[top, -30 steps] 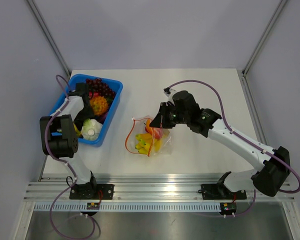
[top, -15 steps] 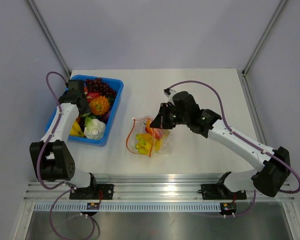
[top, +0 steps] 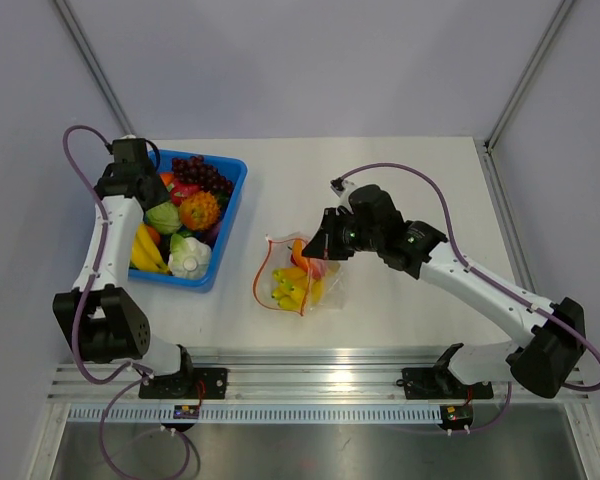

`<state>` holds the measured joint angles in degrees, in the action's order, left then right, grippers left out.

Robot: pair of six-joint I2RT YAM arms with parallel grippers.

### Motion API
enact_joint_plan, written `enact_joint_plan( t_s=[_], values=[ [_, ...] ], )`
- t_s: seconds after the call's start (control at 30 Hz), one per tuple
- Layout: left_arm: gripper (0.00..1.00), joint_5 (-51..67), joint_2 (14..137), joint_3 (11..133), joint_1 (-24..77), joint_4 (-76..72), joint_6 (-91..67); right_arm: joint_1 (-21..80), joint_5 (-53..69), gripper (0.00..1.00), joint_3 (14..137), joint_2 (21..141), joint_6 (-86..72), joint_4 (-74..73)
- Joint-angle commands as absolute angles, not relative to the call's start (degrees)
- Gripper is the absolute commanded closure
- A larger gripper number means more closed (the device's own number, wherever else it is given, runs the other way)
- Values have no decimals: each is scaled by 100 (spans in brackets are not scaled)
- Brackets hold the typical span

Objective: Place the food in the zip-top bag and seal the zipper
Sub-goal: Pick up the fake fruit from the bin.

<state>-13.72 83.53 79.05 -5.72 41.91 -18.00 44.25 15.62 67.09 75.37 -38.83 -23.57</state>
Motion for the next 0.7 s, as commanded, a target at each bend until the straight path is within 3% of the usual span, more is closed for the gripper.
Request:
enact_joint_plan(
  t_s=[0.0, 0.13, 0.47, 0.67],
  values=[
    [55, -1152, 8551, 8227, -721, 4201, -1907, 4465, 1459, 100, 6662, 7286, -3885, -2197],
    [40, -1055, 8797, 7964, -721, 4184, -1934, 4465, 1441, 100, 6688, 7304, -3876, -2197],
    [36, -1371, 9658, 7093, -721, 3859, -2039, 4465, 1494, 100, 6785, 7436, -3823, -2171],
    [20, -1450, 10107, 6891, -729, 3788, -2083, 4465, 1512, 100, 6829, 7497, -3779, -2223]
  ],
)
